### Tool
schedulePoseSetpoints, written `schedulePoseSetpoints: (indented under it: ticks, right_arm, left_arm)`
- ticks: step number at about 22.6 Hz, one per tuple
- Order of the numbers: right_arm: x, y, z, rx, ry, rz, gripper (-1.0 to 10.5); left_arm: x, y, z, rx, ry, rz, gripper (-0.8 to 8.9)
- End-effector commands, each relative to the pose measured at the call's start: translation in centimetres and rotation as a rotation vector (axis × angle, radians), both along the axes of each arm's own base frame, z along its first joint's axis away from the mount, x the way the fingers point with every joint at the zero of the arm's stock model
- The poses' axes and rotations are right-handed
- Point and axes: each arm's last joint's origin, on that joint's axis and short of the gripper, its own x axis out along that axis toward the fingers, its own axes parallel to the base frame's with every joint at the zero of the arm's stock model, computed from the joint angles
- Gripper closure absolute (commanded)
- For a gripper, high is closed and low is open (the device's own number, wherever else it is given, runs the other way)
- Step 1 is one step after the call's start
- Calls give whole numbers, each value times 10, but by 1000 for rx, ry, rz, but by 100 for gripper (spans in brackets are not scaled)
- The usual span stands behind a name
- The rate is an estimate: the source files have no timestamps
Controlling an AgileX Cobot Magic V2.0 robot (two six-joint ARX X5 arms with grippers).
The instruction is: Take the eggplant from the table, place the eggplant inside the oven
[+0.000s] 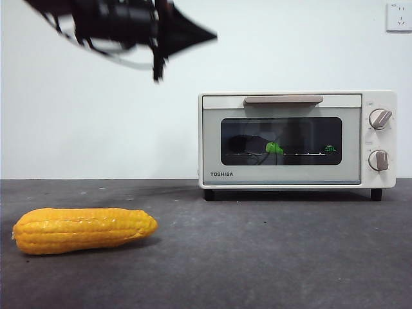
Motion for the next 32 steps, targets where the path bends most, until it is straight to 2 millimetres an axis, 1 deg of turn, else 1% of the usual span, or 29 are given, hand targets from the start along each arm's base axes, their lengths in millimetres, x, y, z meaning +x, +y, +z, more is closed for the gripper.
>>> schedulePoseSetpoints:
  ticks: [1,5,11,17,20,23,26,29,32]
  right_arm:
    - [-3,-1,-2,1,23,-4,958]
    - [-3,-1,-2,1,23,-4,958]
    - [-3,-1,-2,1,23,-4,958]
    - [-3,-1,-2,1,23,-4,958]
    - [-2,-1,-2,1,25,-4,958]
    - [-2,-1,-2,1,25,-4,958]
    - [0,0,-2,0,29,-4,958]
    - [1,0,-2,-2,33,-4,958]
    - [5,2,-2,-5,42,-4,957]
  left_arm:
    - [-26,3,24,91,-130,39,820]
    - [-72,14,56,257,-211,155,820]
    - [-142,28,92,473,-277,317,820]
    - [-206,43,116,557,-311,402,820]
    - [-233,50,125,558,-348,419,820]
    - [-252,56,132,544,-379,437,820]
    - [-265,63,137,514,-390,458,820]
    - [-272,68,141,493,-407,464,819]
    - [-275,70,142,487,-412,466,819]
